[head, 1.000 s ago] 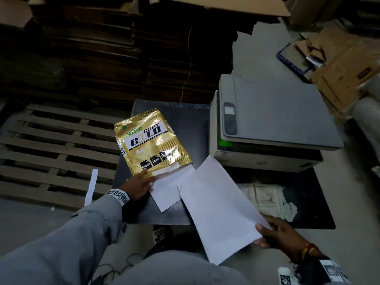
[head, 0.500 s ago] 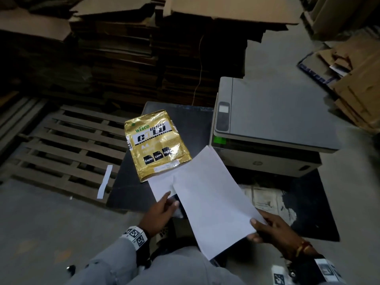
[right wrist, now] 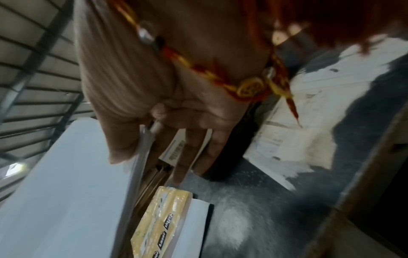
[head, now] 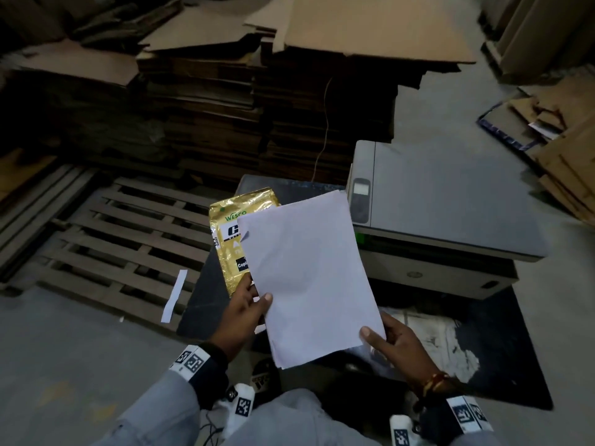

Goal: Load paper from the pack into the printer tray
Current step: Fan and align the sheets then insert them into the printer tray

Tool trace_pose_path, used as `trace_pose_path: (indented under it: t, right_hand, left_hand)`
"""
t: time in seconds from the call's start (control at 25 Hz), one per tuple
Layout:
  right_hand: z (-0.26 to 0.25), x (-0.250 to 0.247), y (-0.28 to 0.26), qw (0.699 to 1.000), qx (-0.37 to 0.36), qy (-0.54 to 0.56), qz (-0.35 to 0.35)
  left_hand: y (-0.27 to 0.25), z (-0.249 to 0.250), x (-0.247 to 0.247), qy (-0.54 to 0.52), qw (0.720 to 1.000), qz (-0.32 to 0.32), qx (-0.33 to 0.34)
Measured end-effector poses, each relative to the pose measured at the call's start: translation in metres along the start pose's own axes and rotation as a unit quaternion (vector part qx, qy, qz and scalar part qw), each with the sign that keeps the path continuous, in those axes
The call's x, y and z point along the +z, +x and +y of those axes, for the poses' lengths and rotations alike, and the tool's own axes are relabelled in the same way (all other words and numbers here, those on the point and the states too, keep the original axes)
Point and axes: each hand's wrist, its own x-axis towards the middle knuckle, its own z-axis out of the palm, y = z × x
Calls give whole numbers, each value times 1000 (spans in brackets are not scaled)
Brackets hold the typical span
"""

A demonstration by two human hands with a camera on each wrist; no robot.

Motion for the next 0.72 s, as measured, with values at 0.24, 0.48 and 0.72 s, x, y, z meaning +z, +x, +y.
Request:
trace_pose_path:
  t: [0.24, 0.48, 0.72]
  right_hand:
    - [-30, 12, 28, 997, -39, 40, 50]
    - [-13, 21, 33, 982, -56, 38, 175]
    - [-5, 19, 24, 974, -55, 47, 217]
  left_hand:
    - [3, 4, 10, 85, 993, -29, 77]
    - [8, 3, 36, 151, 985, -53, 70]
    - [17, -13, 44, 193, 975, -45, 96]
